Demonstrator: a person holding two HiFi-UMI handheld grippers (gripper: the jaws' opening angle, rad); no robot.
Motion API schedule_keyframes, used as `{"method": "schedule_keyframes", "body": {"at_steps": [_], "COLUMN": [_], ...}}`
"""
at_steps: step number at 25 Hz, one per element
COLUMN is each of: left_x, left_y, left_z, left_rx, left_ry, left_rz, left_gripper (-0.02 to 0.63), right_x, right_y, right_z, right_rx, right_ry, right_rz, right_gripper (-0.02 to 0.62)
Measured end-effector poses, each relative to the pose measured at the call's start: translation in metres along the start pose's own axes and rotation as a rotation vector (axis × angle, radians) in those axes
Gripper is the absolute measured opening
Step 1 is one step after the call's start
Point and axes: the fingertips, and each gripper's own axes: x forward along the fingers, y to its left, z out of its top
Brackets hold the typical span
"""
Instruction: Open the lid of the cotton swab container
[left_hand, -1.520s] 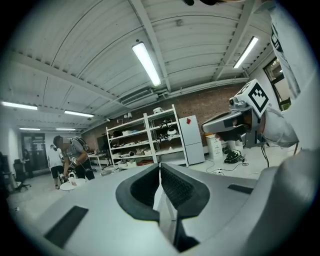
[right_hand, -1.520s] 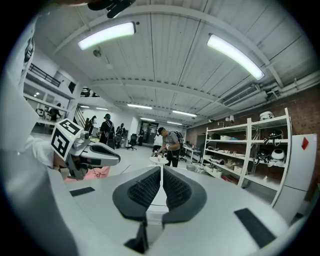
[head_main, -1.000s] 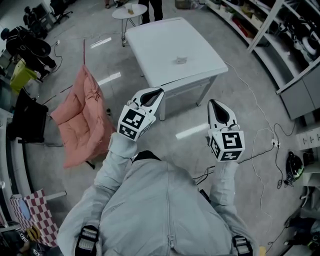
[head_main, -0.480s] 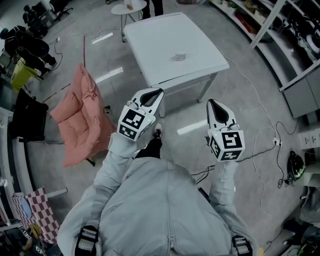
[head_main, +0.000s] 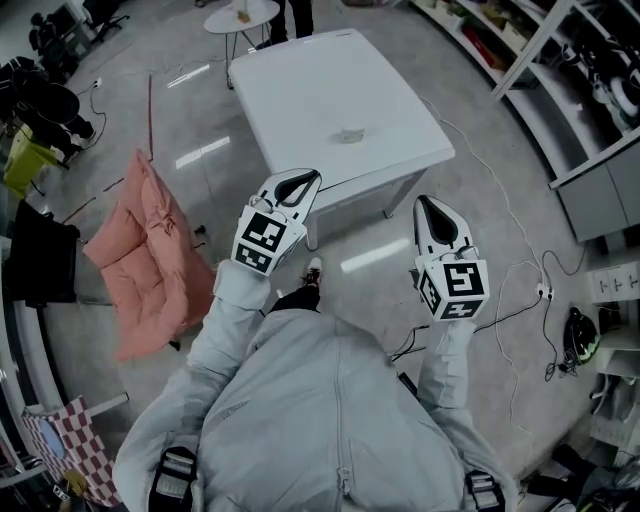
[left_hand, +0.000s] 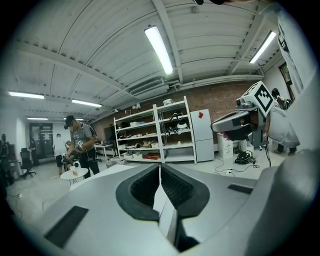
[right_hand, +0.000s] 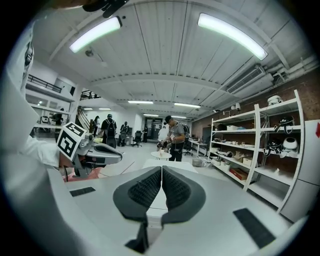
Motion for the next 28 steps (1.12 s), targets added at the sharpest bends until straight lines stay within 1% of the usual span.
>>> {"method": "schedule_keyframes", "body": {"at_steps": [6, 15, 18, 22, 25, 28], "left_x": [0.052, 0.099, 0.113, 0.129, 0.14, 0.151], "left_y": [0.057, 0.118, 0.131, 0.142, 0.15, 0.156], "left_z": [-0.001, -0.019, -0.024, -0.034, -0.043, -0.055], "left_rx": [-0.015, -0.044, -0.059, -0.069, -0.081, -0.113], "left_ry": [0.01, 0.031, 0.038, 0.048, 0.045, 0.047], "left_rz": [-0.014, -0.028, -0.034, -0.064, -0.095, -0.143], "left_gripper": [0.026, 0.026, 0.026, 0.027, 0.026, 0.028], "right_x": [0.071, 0.146, 0.164, 0.184, 0.197, 0.209], "right_y": [-0.028, -0.044, -0.047, -0.05, -0.05, -0.052], "right_z": [0.013, 0.014, 0.013, 0.009, 0.006, 0.004], "right_rx": [-0.003, -0.003, -0.007, -0.006, -0.004, 0.0], "right_ry": [0.012, 0.056, 0.071, 0.091, 0.105, 0.116], "right_rz": [-0.006, 0.005, 0.009, 0.0, -0.011, -0.023], "right_gripper": [0.035, 0.035, 0.035, 0.035, 0.035, 0.035]}}
